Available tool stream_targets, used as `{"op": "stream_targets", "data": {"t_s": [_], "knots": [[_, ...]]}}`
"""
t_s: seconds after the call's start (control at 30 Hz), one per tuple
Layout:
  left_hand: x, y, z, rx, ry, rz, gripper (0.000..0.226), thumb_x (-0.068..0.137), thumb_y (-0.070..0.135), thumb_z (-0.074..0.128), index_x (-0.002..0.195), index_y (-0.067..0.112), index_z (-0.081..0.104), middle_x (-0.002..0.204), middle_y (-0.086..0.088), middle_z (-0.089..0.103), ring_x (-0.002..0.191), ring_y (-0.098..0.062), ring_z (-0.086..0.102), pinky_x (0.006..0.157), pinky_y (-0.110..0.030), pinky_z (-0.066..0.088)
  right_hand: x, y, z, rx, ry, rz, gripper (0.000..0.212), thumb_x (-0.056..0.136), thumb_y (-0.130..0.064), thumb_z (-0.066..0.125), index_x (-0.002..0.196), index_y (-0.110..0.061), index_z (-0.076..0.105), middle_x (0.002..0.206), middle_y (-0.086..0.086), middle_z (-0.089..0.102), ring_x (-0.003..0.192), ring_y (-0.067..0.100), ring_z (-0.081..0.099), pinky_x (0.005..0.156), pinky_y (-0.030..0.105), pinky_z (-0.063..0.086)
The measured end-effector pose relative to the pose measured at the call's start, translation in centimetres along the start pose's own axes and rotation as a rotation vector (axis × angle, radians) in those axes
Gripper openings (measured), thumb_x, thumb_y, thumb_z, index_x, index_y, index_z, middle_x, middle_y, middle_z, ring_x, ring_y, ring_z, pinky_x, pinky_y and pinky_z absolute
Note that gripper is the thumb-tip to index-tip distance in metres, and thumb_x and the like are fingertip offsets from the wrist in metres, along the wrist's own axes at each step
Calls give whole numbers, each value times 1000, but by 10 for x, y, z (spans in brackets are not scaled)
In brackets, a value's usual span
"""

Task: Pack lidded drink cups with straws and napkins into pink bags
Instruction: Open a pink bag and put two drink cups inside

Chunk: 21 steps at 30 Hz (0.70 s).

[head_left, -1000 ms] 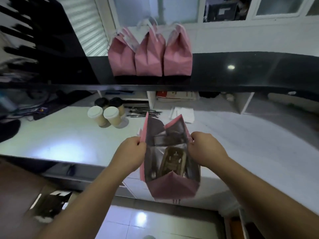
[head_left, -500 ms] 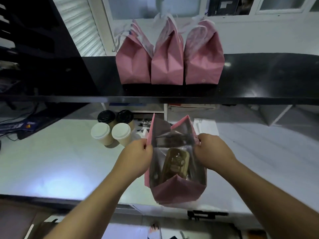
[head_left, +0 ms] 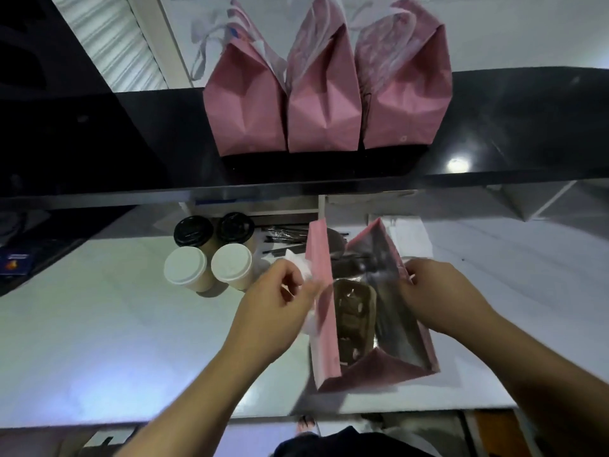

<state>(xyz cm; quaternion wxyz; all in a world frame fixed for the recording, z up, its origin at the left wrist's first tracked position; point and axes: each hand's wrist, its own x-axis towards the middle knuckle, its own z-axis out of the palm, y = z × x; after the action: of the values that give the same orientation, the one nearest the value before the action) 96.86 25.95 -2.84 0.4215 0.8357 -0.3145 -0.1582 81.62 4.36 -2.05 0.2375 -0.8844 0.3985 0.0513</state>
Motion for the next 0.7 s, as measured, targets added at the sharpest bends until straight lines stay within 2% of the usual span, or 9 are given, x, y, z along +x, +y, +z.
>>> {"op": "stream_targets", "data": {"t_s": [0.1,0.17,0.23,0.3,0.43,0.53,0.6,0.7], "knots": [[27,-24,-8,-10,210,-27,26,97,59,50,85,36,53,80,13,63,70,-5,60,57,-28,44,1,5,-4,-21,-23,-25,42,100,-57,44,95,-26,73,83,-7,74,67,8,67,57,27,53],[53,-52,-16,177,250,-79,11,96,49,56,99,38,58,94,13,66,87,-8,64,69,-37,51,2,7,-6,-25,-33,-45,44,99,-58,44,96,-26,74,85,-8,75,67,8,68,59,28,55],[76,-84,-21,492,174,-142,40,95,44,63,128,21,60,126,-4,62,114,-30,60,90,-45,51,3,9,-8,-15,-43,-56,45,98,-60,43,95,-28,74,85,-9,75,67,6,67,56,25,52],[91,-107,-22,691,103,-204,65,91,48,67,141,10,52,143,-13,53,126,-38,52,98,-48,45,4,9,-9,-18,-39,-75,49,95,-64,40,92,-28,73,84,-8,75,67,6,67,59,29,55],[97,-129,-14,827,51,-196,69,82,55,74,131,11,53,137,-11,57,121,-36,54,94,-47,47,5,11,-12,-4,-57,-91,50,95,-67,39,88,-29,72,78,-10,74,63,5,68,61,29,58],[97,-127,-12,798,86,-216,69,77,51,80,129,13,54,132,-12,58,115,-37,57,90,-47,48,6,11,-14,5,-77,-100,46,97,-64,41,92,-29,72,81,-11,74,65,7,69,65,32,60],[90,-116,-12,777,79,-245,71,78,53,78,131,15,51,133,-12,55,113,-39,58,90,-48,51,5,11,-15,12,-99,-109,44,99,-62,43,94,-29,72,82,-11,74,65,8,70,65,34,62],[74,-85,-20,698,128,-242,81,77,52,81,141,16,47,138,-13,49,118,-41,54,90,-51,53,3,10,-17,20,-117,-122,39,100,-60,45,95,-30,70,82,-13,73,64,7,69,59,27,58]]}}
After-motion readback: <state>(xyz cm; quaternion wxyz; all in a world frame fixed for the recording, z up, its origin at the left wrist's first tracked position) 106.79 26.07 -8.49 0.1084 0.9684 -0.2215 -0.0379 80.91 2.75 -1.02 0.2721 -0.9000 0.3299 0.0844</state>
